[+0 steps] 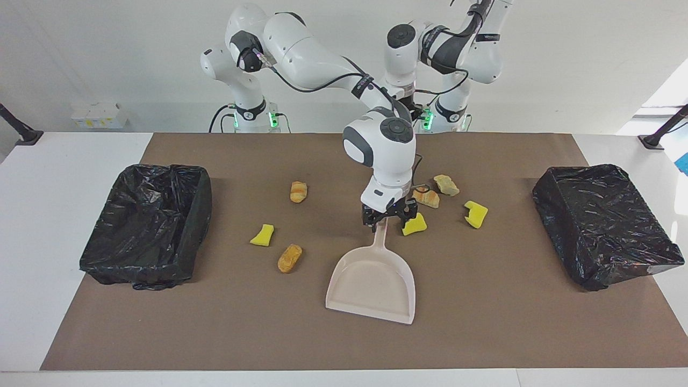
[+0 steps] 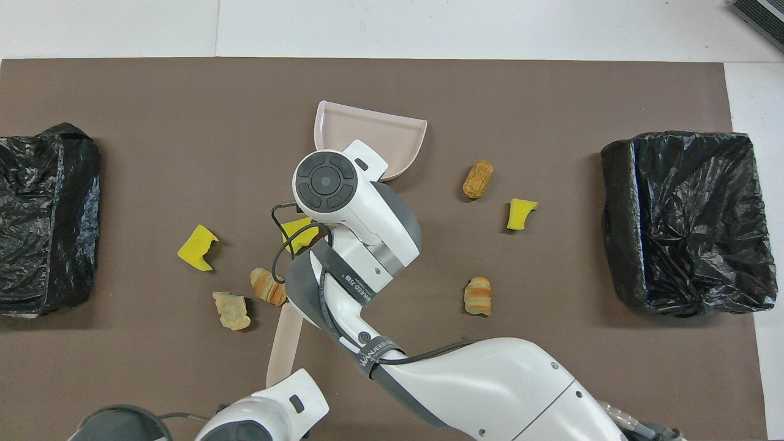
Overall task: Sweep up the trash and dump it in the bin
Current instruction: 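Grasp the dustpan handle with the right gripper while the left gripper reaches the brush, then lift the brush with the left gripper while the right gripper positions the dustpan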
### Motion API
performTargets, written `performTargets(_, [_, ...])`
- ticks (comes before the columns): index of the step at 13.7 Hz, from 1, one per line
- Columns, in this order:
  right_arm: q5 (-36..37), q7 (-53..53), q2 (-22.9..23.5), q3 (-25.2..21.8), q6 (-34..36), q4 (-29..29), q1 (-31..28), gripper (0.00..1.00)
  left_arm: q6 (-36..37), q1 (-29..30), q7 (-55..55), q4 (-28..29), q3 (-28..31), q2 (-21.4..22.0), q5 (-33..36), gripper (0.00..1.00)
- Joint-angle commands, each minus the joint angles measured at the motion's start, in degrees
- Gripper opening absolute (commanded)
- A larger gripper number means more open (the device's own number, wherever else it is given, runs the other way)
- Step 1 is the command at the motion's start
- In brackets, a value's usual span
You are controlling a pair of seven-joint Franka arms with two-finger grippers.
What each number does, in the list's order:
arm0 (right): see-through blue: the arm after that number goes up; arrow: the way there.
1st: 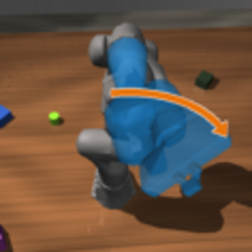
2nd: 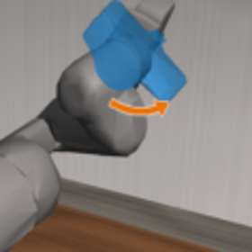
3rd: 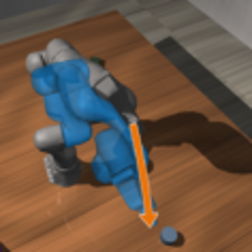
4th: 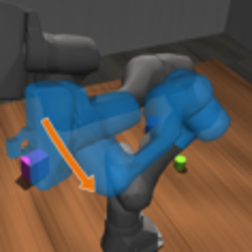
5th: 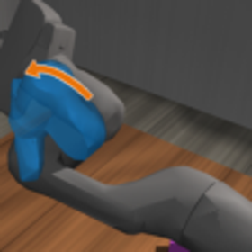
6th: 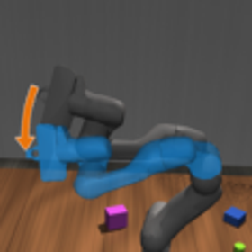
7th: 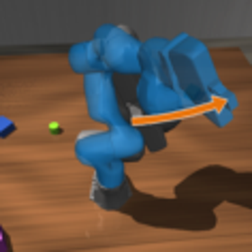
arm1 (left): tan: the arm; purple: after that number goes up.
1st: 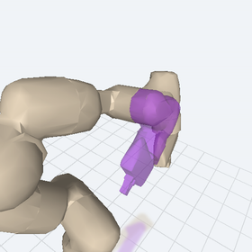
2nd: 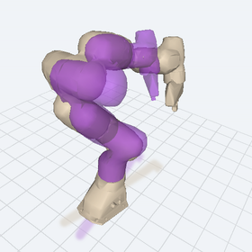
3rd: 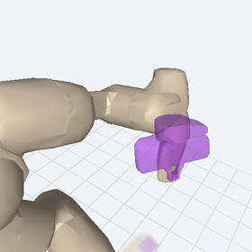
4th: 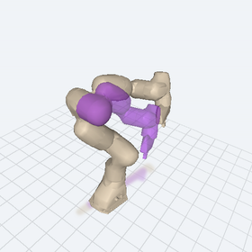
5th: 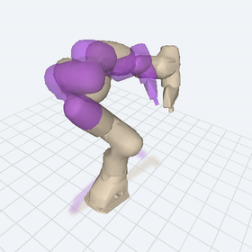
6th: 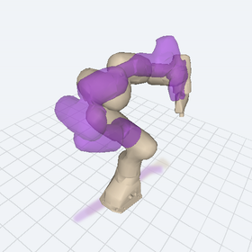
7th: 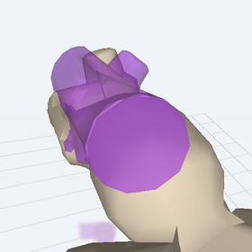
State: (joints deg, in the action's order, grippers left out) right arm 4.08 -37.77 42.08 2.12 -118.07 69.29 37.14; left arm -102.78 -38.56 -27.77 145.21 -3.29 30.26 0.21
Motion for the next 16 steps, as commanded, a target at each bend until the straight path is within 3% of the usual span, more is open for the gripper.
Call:
performTargets(1, [1.19, -3.61, -0.68, -0.1, -0.14, 1.03, 0.03, 0.66, 1.62, 6.55, 3.95, -0.63, -0.49, 1.91, 1.46, 0.0])
performTargets(3, [1.97, -4.41, -1.38, -0.44, -0.23, 1.11, 0.03, 0.24, 0.92, 11.03, 7.45, -1.86, -0.49, 0.77, 2.16, 0.0])
performTargets(4, [3.11, -4.76, -2.08, -0.36, -0.31, 1.38, -0.05, 0.09, 0.4, 13.32, 9.91, -2.21, -0.49, 0.16, 2.69, 0.0])
performTargets(5, [3.73, -5.03, -3.05, -0.36, -1.18, 2.42, -0.4, 0.05, -0.65, 15.86, 12.11, -2.3, -0.49, -0.55, 2.86, 0.0])
performTargets(8, [3.74, -5.03, -6.3, -0.27, -6.37, 8.92, -0.58, 0.0, -4.96, 23.69, 18.35, -3.7, -0.49, -3.44, 3.04, 0.0])
performTargets(11, [3.74, -2.93, -10.07, -0.36, -5.68, 11.56, -1.02, 0.0, -8.64, 32.12, 22.13, -6.0, -0.4, -6.7, 2.96, 0.0])
performTargets(16, [3.48, 15.33, -19.91, -0.18, -5.5, 23.41, -4.53, 0.0, -14.98, 41.8, 29.97, -6.08, -0.4, -11.7, 2.95, 0.0])
